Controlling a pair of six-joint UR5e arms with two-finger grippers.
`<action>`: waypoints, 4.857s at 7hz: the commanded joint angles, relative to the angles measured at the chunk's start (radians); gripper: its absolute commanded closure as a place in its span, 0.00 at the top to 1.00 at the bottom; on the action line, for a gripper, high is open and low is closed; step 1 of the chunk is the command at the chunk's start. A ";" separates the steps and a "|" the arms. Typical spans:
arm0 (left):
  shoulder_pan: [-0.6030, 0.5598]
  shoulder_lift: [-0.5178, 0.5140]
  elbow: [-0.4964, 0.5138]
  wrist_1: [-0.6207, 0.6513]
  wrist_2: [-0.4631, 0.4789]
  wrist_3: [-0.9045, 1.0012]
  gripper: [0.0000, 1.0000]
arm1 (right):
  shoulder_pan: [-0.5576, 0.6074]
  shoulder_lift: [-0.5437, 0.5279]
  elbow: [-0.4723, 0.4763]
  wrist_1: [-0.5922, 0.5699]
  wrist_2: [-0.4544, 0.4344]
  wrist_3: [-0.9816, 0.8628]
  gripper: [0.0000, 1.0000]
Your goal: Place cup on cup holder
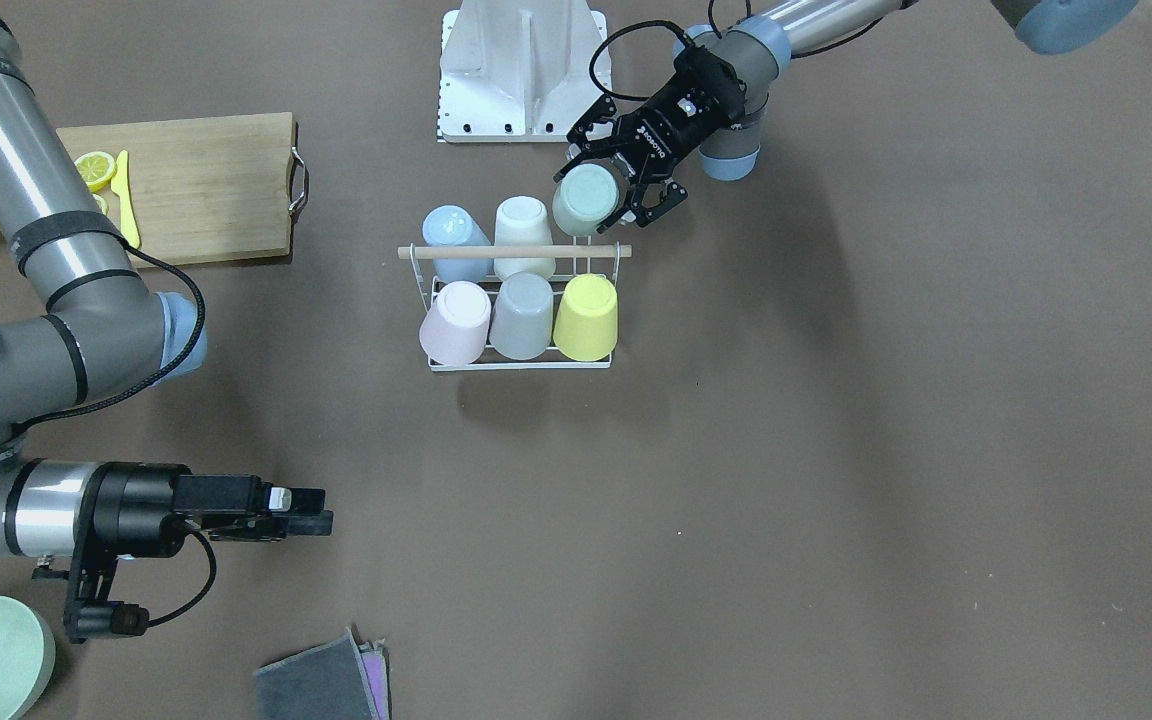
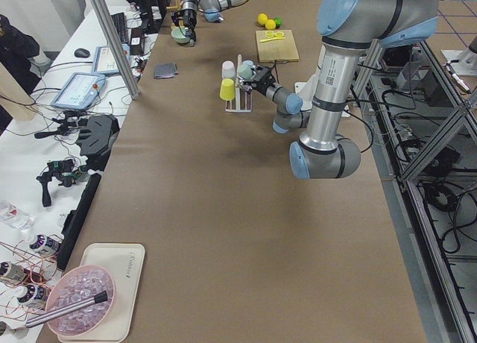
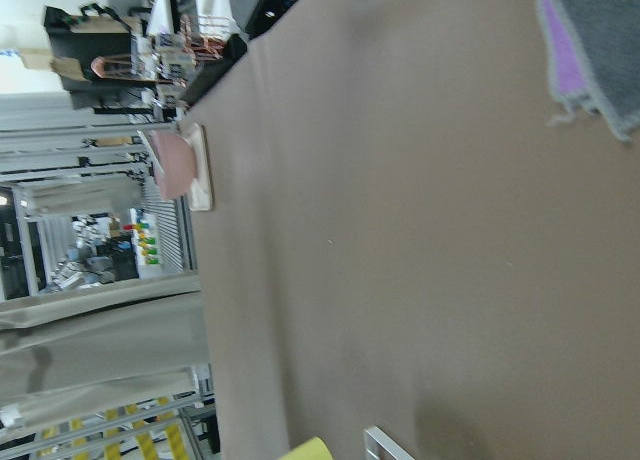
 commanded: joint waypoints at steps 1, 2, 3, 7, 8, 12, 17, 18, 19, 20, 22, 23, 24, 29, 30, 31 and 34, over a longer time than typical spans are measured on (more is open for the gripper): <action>-0.001 -0.002 0.013 0.001 0.001 0.000 0.00 | 0.051 -0.029 0.035 -0.008 -0.248 0.009 1.00; -0.004 -0.002 0.020 0.001 0.001 0.000 0.00 | 0.052 -0.103 0.096 0.078 -0.324 0.009 1.00; -0.007 -0.002 0.033 0.001 0.001 0.000 0.00 | 0.055 -0.183 0.168 0.186 -0.406 0.031 1.00; -0.024 -0.002 0.017 -0.008 0.063 0.089 0.98 | 0.050 -0.470 0.396 0.729 -0.663 0.431 0.99; -0.026 -0.002 0.016 -0.008 0.063 0.089 0.98 | 0.073 -0.525 0.426 0.887 -0.757 0.570 0.99; -0.186 0.037 -0.046 0.129 0.028 0.088 0.98 | 0.243 -0.682 0.494 1.169 -1.037 0.748 0.98; -0.585 0.110 0.043 0.512 -0.107 -0.072 0.98 | 0.416 -0.678 0.455 1.168 -1.207 1.062 0.97; -0.698 0.113 0.101 0.560 -0.250 -0.105 0.98 | 0.417 -0.684 0.495 1.157 -1.248 1.116 0.98; -0.816 0.115 0.131 0.658 -0.416 -0.107 0.98 | 0.417 -0.688 0.519 1.155 -1.249 1.184 0.98; -0.940 0.129 0.138 0.815 -0.603 -0.107 0.98 | 0.414 -0.688 0.541 1.157 -1.235 1.247 0.98; -1.078 0.129 0.207 0.994 -0.912 -0.052 0.98 | 0.407 -0.695 0.566 1.155 -1.235 1.253 0.99; -1.115 0.135 0.249 1.080 -1.006 0.024 0.98 | 0.397 -0.695 0.563 1.158 -1.235 1.251 0.99; -1.148 0.135 0.243 1.252 -1.101 0.136 0.98 | 0.395 -0.695 0.564 1.158 -1.235 1.250 0.99; -1.280 0.276 0.111 1.757 -1.221 0.572 0.97 | 0.391 -0.696 0.561 1.157 -1.247 1.250 0.99; -1.281 0.309 0.096 1.759 -1.255 0.564 0.97 | 0.391 -0.698 0.561 1.157 -1.246 1.250 0.99; -1.281 0.330 0.068 1.759 -1.298 0.529 0.97 | 0.391 -0.698 0.561 1.157 -1.247 1.250 0.99; -1.281 0.376 0.063 1.724 -1.384 0.493 0.97 | 0.391 -0.698 0.561 1.157 -1.252 1.254 0.99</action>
